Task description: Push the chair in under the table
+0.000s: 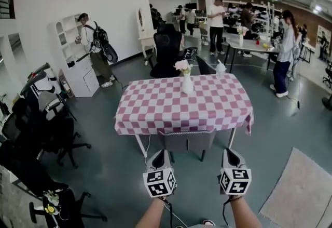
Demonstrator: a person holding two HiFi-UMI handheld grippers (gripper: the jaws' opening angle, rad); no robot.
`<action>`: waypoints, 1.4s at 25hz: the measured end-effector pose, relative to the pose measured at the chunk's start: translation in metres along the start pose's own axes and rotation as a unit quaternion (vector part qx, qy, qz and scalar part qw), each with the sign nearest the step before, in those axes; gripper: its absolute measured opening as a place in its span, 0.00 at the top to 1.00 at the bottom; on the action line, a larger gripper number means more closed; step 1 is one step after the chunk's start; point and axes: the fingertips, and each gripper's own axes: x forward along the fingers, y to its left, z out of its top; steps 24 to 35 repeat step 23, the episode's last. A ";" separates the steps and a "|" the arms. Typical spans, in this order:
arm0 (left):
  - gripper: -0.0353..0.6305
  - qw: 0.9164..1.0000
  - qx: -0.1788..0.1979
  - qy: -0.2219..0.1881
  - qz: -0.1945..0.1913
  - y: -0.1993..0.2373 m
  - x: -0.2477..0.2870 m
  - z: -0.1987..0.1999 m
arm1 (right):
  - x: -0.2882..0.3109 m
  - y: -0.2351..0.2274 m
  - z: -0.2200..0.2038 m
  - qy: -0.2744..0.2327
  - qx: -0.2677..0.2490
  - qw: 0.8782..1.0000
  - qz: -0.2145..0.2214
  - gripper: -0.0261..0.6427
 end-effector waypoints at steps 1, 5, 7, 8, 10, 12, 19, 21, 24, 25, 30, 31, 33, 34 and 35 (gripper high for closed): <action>0.95 1.000 0.000 0.000 0.001 0.000 0.000 0.000 | 0.001 0.001 0.000 0.000 -0.005 1.000 0.001 0.95; 0.95 1.000 0.000 0.001 0.002 -0.004 0.001 -0.001 | 0.003 0.003 0.002 0.002 -0.009 1.000 0.009 0.95; 0.94 1.000 -0.001 0.003 0.002 -0.005 0.001 -0.002 | 0.002 0.002 0.004 0.002 -0.012 1.000 0.010 0.95; 0.95 1.000 -0.001 0.003 0.003 -0.005 0.000 -0.003 | 0.001 0.002 0.005 0.001 -0.015 1.000 0.011 0.95; 0.94 1.000 -0.001 0.002 0.005 -0.006 0.000 -0.003 | 0.000 0.004 0.006 0.001 -0.021 1.000 0.015 0.95; 0.95 1.000 0.001 0.003 0.006 -0.007 -0.001 -0.003 | -0.001 0.006 0.007 0.001 -0.024 1.000 0.018 0.95; 0.95 1.000 -0.007 0.010 0.006 -0.009 -0.005 -0.010 | -0.006 0.000 0.006 0.000 -0.021 1.000 0.017 0.95; 0.94 1.000 -0.009 0.011 0.009 -0.007 -0.006 -0.011 | -0.007 -0.004 0.004 0.002 -0.018 1.000 0.014 0.95; 0.94 1.000 -0.011 0.011 0.012 -0.006 -0.006 -0.012 | -0.007 -0.007 0.002 0.004 -0.014 1.000 0.012 0.95; 0.94 1.000 -0.011 0.011 0.012 -0.006 -0.006 -0.012 | -0.007 -0.007 0.002 0.004 -0.014 1.000 0.012 0.95; 0.94 1.000 -0.011 0.011 0.012 -0.006 -0.006 -0.012 | -0.007 -0.007 0.002 0.004 -0.014 1.000 0.012 0.95; 0.94 1.000 -0.011 0.011 0.012 -0.006 -0.006 -0.012 | -0.007 -0.007 0.002 0.004 -0.014 1.000 0.012 0.95; 0.94 1.000 -0.011 0.011 0.012 -0.006 -0.006 -0.012 | -0.007 -0.007 0.002 0.004 -0.014 1.000 0.012 0.95; 0.94 1.000 -0.011 0.011 0.012 -0.006 -0.006 -0.012 | -0.007 -0.007 0.002 0.004 -0.014 1.000 0.012 0.95; 0.94 1.000 -0.011 0.011 0.012 -0.006 -0.006 -0.012 | -0.007 -0.007 0.002 0.004 -0.014 1.000 0.012 0.95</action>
